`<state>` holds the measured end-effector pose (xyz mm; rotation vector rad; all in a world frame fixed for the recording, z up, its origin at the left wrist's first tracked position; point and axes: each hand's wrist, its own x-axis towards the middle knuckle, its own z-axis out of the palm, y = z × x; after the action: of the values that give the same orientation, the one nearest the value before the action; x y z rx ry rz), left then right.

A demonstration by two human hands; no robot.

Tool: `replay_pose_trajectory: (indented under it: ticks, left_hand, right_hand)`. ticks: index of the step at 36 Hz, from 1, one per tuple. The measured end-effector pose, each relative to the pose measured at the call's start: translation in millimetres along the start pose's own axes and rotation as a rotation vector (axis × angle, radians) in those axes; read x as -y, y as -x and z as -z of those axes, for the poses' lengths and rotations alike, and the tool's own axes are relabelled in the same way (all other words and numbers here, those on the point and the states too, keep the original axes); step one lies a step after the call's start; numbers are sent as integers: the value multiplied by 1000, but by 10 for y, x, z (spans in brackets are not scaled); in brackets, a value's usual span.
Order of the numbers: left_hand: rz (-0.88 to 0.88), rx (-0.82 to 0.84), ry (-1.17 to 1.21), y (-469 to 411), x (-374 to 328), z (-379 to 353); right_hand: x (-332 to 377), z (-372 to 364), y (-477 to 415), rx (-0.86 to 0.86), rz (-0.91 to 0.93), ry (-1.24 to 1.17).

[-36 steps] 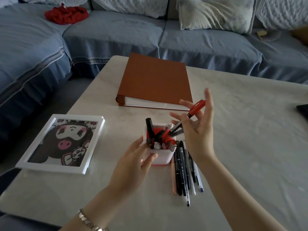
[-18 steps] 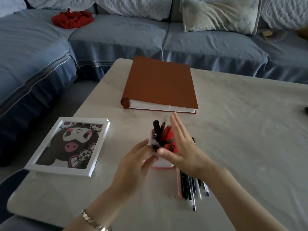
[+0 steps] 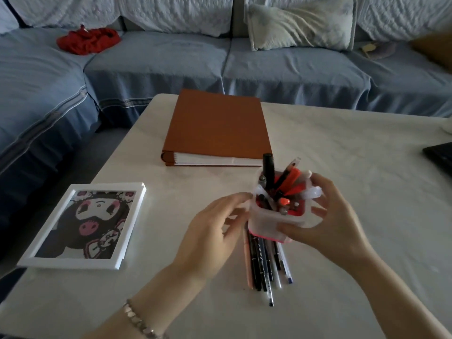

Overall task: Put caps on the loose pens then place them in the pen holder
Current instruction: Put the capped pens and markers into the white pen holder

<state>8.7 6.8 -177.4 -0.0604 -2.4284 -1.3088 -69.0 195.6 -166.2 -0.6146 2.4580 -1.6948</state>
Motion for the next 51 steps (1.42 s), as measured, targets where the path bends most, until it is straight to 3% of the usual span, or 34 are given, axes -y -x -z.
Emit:
replay_pose_trajectory:
  ticks: [5,8,11,23,28,31,34,37,40,46,51]
  left_hand:
    - [372,46,-152,33,167,-357]
    - [544,252,-355,7,189,-529]
    - [662,370,-403,-18,193,-667]
    - [709,349,-352,-120,290,-797]
    - [632,222,-318,-57,447,-760]
    - [574,115,-109,-83,467,-701]
    - [595,-47,324,-197,286,-576]
    - [632,-11,775,-304,95,-431]
    - [604,30,1032,-386,-31,-368]
    - [507,67,1131,-544,-205,-470]
    - [364,43,952,-802,-374,-760]
  right_hand:
    - [-321,299,129,-143,-83,89]
    - [-527,346,214,-218,-137,78]
    - [-704,353,248,-222,-182,60]
    - [-796,343,219,-155,-155,20]
    - [-791,329,226,-161,-180,33]
    - [-798,328,232,-156,-197,42]
    - [-808,323,237,-156,-216,44]
    - [-792,329,235,-132,-207,44]
    - [-788,341,239,-94,-203,-5]
    - [-775,346,237,-74,-221,13]
    - [-700,333,230,-87,-197,51]
